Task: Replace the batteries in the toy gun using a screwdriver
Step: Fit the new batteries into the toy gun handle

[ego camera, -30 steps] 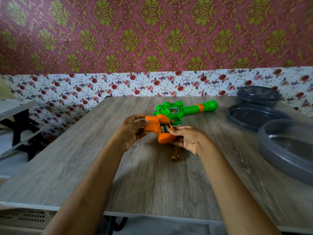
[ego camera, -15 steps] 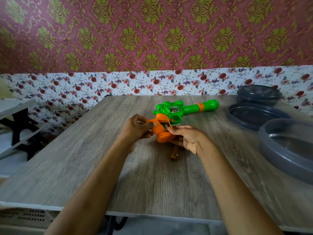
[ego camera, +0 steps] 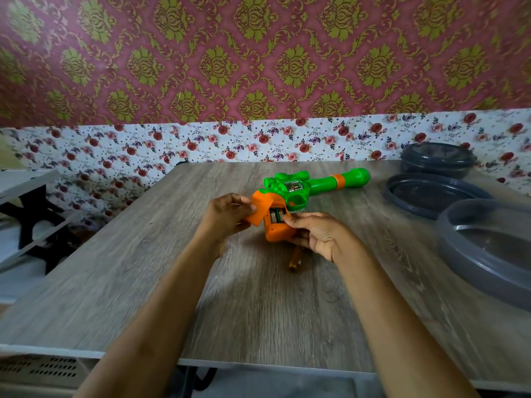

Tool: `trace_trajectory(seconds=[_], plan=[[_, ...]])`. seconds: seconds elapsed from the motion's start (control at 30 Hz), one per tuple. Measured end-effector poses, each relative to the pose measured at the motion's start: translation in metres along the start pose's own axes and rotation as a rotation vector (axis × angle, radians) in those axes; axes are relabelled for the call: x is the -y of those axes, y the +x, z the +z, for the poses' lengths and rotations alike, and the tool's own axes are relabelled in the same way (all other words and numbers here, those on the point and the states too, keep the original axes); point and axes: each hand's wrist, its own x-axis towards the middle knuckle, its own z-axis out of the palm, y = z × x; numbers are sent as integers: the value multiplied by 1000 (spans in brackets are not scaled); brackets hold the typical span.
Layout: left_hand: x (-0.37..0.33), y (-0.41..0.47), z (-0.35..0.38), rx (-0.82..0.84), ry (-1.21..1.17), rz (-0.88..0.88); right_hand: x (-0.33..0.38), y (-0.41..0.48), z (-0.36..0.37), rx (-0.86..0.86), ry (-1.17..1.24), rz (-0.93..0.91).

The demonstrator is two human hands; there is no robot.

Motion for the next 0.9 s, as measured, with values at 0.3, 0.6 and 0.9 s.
trace_trajectory(seconds=[0.3,0.6,0.9], plan=[[-1,-3,-2,127,186,-6,-3,3,-1,-1,-35,-33],[1,-1,-3,-13,172,-57,-3,4,-1,10,-51,-34],[2,-2,7,4,-91,-113,-3,4,-2,-6,-55,-35]])
